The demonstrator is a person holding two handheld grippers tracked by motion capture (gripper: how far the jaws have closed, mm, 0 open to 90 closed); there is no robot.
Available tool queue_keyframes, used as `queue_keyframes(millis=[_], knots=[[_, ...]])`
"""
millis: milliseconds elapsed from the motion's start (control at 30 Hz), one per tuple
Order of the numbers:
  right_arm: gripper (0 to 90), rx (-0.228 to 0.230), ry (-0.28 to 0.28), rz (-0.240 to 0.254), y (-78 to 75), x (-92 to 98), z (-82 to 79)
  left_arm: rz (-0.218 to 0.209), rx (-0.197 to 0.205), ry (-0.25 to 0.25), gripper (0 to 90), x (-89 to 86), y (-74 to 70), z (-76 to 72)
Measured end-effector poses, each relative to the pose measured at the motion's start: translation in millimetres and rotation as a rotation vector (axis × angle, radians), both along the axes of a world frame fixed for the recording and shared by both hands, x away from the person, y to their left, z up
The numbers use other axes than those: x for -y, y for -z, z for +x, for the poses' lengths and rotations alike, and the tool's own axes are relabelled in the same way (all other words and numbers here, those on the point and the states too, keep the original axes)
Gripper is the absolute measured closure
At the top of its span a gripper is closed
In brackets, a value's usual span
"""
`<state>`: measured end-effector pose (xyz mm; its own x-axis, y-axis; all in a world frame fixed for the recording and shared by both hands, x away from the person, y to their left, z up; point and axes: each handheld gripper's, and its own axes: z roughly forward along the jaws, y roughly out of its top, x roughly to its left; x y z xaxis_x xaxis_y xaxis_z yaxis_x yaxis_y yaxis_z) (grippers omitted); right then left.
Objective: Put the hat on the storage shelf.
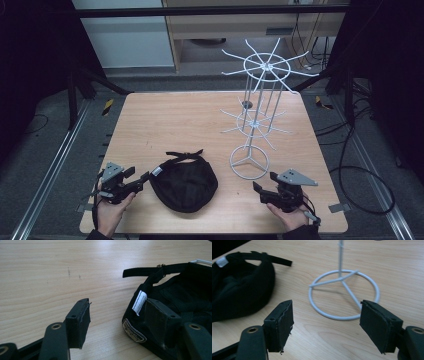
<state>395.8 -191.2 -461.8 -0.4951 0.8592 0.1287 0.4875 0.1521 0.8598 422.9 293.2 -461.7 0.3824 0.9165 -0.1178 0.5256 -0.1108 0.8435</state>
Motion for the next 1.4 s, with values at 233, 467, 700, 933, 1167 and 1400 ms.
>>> queue_keyframes(millis=[233,467,700,933,1167,1400], knots=[[33.5,0.013,-0.084,-0.003,-0.9,-27.8,1.8,0.006,-0.010,0.004,40.7,5.2,1.6,2.5],[35.2,-0.007,-0.152,-0.009,-2.3,-57.7,6.9,0.033,-0.027,0.019,42.8,11.5,5.3,9.1],[36.5,-0.011,-0.220,-0.005,-5.6,-86.8,9.1,0.045,-0.057,0.024,45.4,12.8,10.6,14.4],[37.1,-0.030,-0.253,-0.012,-5.6,-110.1,14.0,0.066,-0.098,0.060,54.1,17.1,15.3,16.8],[39.2,-0.077,-0.238,-0.034,4.0,-122.1,23.6,0.077,-0.128,0.086,66.6,21.2,17.4,16.7],[50.0,-0.133,-0.233,-0.046,12.6,-126.9,29.2,0.096,-0.155,0.091,74.1,23.7,18.6,15.4]])
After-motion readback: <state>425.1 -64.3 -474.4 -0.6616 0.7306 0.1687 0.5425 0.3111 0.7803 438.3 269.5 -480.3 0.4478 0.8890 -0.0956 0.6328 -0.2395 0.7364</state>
